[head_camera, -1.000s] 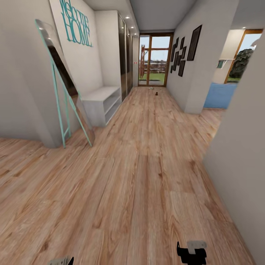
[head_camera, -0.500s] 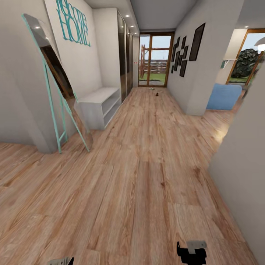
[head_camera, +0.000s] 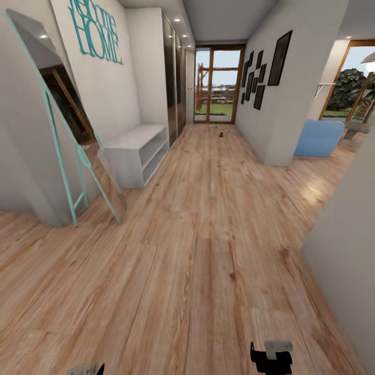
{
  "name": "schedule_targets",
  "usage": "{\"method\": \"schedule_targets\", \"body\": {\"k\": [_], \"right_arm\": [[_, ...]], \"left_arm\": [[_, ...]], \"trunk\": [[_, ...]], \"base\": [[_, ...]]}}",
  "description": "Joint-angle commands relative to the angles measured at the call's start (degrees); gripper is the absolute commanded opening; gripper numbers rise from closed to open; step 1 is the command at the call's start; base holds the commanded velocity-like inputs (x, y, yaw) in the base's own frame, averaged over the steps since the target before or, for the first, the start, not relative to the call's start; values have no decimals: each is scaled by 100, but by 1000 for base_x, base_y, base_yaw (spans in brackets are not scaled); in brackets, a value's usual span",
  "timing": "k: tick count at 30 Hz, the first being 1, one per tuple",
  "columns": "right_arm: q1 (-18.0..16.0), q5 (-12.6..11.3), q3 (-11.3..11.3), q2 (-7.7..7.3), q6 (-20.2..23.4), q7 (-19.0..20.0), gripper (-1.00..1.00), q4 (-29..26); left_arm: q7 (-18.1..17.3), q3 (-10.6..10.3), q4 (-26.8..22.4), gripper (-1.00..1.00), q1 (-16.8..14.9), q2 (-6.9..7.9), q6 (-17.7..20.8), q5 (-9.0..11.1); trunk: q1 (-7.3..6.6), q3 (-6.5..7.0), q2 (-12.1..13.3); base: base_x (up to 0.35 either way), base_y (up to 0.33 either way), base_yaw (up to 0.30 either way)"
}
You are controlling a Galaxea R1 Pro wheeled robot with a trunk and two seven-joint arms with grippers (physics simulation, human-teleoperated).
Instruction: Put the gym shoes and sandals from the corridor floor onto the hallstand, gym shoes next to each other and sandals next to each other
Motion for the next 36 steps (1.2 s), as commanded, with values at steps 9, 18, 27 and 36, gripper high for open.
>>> {"method": "schedule_targets", "body": {"k": [9, 18, 27, 36], "right_arm": [[-4, 61, -47, 1, -16, -19, 100, 1], [-4, 61, -47, 1, -16, -19, 100, -1], [-4, 77, -47, -6, -16, -5, 100, 7], [-4, 86, -44, -13, -16, -2, 100, 7]], "left_arm": [[-57, 21, 5, 100, 0, -3, -4, 54], [-57, 21, 5, 100, -1, -7, -4, 54], [-57, 21, 5, 100, 0, -9, -4, 54], [-57, 21, 5, 100, -1, -10, -4, 54]], "trunk": [[3, -5, -2], [3, -5, -2], [3, -5, -2], [3, -5, -2]], "base": [[337, 0, -235], [337, 0, -79], [337, 0, -3], [337, 0, 0]]}}
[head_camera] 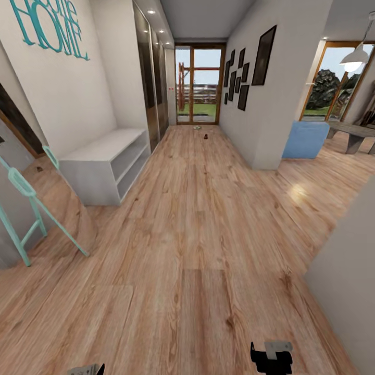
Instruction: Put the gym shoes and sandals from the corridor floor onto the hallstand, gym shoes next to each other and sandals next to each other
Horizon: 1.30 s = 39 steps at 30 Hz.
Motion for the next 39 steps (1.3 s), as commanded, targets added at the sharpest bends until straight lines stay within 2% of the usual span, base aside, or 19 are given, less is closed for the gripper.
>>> {"method": "schedule_targets", "body": {"k": [1, 39], "right_arm": [[-4, 61, -46, -1, -16, -19, 100, 6], [-4, 62, -40, 1, -16, -33, 100, 7]], "left_arm": [[-57, 20, 5, 100, -2, -1, -4, 53], [-57, 20, 5, 100, -1, -1, -4, 53]], "trunk": [[2, -5, -2], [2, -5, -2]], "base": [[337, 0, 0], [337, 0, 0]]}}
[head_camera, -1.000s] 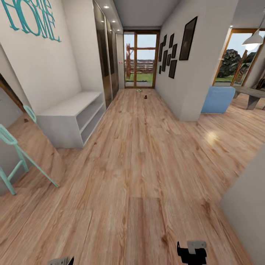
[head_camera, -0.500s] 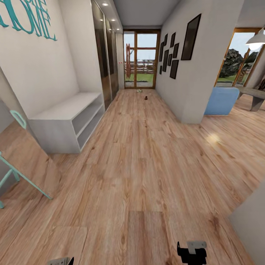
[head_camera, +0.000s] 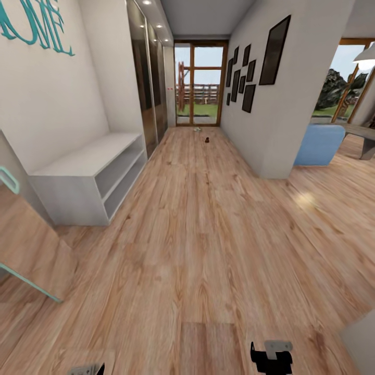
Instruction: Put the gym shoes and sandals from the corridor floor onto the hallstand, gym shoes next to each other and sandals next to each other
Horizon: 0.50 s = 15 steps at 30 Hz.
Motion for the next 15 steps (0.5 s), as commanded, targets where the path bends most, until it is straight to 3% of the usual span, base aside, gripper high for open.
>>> {"method": "schedule_targets", "body": {"k": [1, 15], "right_arm": [[-4, 61, -47, 1, -16, -20, 100, 6], [-4, 58, -47, 4, -16, -22, 100, 6]], "left_arm": [[-57, 20, 5, 100, -5, -1, -4, 53], [-57, 20, 5, 100, -4, -1, -4, 53]], "trunk": [[2, -5, -2], [2, -5, -2]], "base": [[337, 0, 0], [337, 0, 0]]}}
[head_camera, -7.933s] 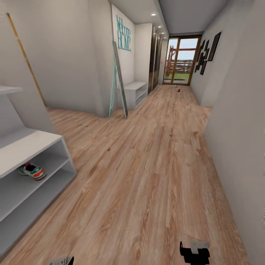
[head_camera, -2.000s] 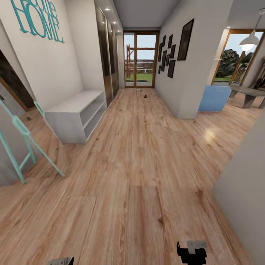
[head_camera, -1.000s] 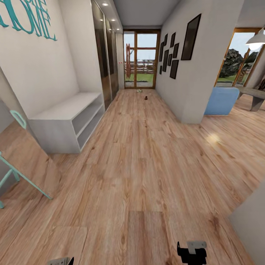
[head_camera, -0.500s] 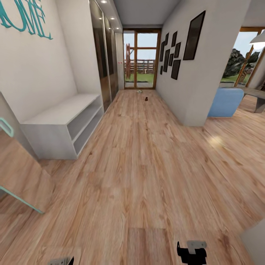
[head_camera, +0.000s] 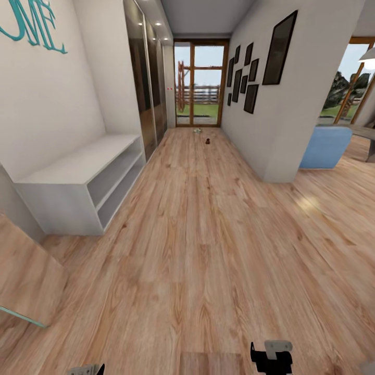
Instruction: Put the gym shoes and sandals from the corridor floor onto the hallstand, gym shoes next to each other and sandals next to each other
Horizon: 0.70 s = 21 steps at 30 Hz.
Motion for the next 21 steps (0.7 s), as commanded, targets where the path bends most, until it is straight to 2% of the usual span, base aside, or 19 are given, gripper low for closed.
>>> {"method": "schedule_targets", "body": {"k": [1, 21], "right_arm": [[-4, 60, -47, 0, -16, -19, 100, 6], [-4, 55, -48, 1, -16, -19, 100, 6]], "left_arm": [[-57, 20, 5, 100, -5, -1, -4, 53], [-57, 20, 5, 100, -3, -1, -4, 53]], "trunk": [[2, -5, -2], [2, -5, -2]], "base": [[337, 0, 0], [337, 0, 0]]}}
